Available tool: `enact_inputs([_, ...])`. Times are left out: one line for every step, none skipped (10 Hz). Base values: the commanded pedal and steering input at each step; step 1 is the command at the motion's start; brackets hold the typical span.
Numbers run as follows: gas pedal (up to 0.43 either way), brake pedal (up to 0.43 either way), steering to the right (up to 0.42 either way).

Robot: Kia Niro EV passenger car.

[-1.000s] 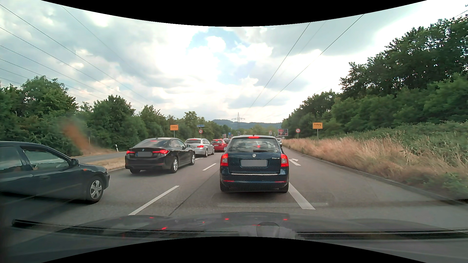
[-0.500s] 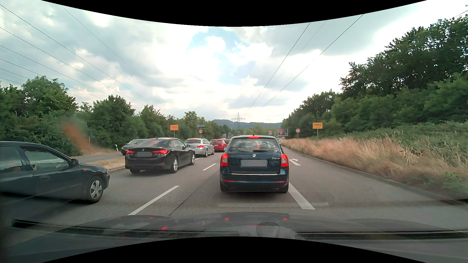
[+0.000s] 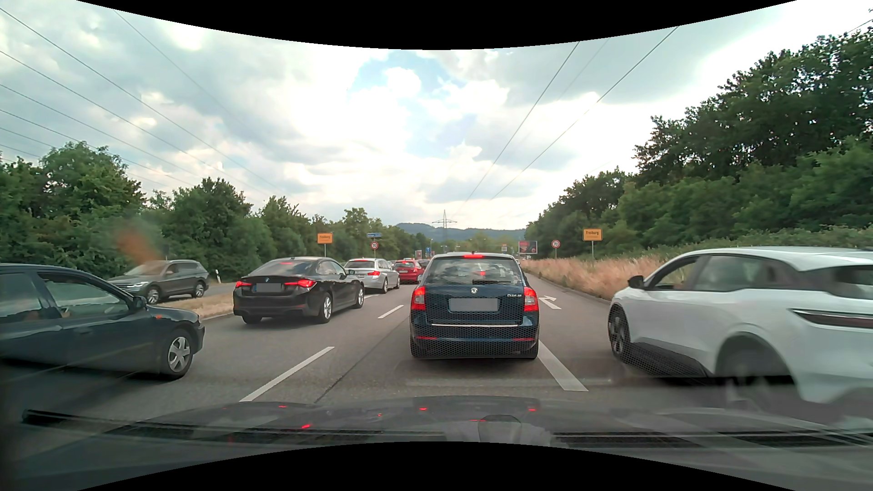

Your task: Follow the waypoints while adhering to traffic rules and regulations

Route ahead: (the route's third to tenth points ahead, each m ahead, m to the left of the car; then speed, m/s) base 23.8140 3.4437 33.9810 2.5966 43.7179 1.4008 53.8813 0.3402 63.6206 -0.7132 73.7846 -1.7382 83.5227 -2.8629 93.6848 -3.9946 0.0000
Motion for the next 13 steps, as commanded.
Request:
enact_inputs([0.000,0.287,0.000])
enact_inputs([0.000,0.287,0.000])
enact_inputs([0.000,0.287,0.000])
enact_inputs([0.000,0.287,0.001])
enact_inputs([0.000,0.287,0.000])
enact_inputs([0.000,0.287,0.000])
enact_inputs([0.000,0.287,0.000])
enact_inputs([0.000,0.287,0.001])
enact_inputs([0.000,0.287,0.000])
enact_inputs([0.000,0.287,0.000])
enact_inputs([0.000,0.287,0.000])
enact_inputs([0.000,0.287,0.001])
enact_inputs([0.000,0.287,0.000])
